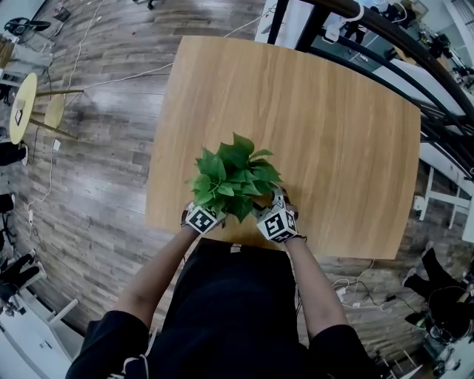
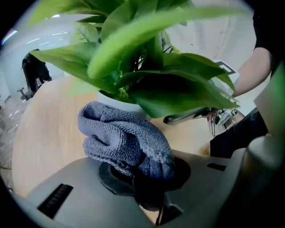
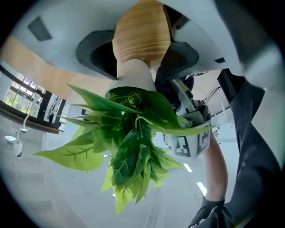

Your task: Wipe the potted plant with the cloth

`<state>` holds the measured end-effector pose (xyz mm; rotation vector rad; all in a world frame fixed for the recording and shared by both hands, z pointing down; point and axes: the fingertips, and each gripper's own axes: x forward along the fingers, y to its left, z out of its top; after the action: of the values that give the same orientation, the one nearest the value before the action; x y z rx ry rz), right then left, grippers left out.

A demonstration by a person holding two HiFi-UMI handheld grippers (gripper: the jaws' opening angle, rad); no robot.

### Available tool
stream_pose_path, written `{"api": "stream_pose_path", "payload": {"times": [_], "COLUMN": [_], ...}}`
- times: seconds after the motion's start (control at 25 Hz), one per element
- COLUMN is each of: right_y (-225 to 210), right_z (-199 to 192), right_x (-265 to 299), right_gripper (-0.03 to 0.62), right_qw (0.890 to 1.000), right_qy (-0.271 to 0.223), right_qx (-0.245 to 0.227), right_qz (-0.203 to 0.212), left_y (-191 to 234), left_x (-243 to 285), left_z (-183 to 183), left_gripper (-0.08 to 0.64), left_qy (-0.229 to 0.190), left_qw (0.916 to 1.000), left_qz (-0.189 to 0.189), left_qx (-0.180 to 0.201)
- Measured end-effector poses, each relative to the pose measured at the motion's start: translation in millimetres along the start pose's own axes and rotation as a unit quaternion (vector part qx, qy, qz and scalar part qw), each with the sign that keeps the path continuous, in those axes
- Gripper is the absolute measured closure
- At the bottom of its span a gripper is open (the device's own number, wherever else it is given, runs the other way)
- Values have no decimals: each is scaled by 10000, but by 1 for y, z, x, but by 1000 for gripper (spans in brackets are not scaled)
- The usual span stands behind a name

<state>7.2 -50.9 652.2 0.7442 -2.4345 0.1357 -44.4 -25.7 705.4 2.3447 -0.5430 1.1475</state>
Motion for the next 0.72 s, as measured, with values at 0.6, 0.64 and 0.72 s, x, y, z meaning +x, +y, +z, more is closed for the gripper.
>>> {"api": "stream_pose_path", "payload": {"times": [0.6,0.64,0.72], "right_y": [-11,-10,-8], "right_z": [3,4,5], "right_x": [-3,0,3], "right_gripper": [301,301,299], "right_qw": [9993,9994,9994], "right_qy": [-289,-295,-306], "right_qx": [223,173,142], "right_qz": [-104,-61,-20], "left_y": [13,13,11], "left_x": [-5,-5,-4], "left_z": [4,4,6], "left_gripper": [466,466,466], "left_qy": [-307,-340,-435], "left_qw": [9993,9992,9989], "left_qz": [183,187,149], "left_qx": [74,103,127]}}
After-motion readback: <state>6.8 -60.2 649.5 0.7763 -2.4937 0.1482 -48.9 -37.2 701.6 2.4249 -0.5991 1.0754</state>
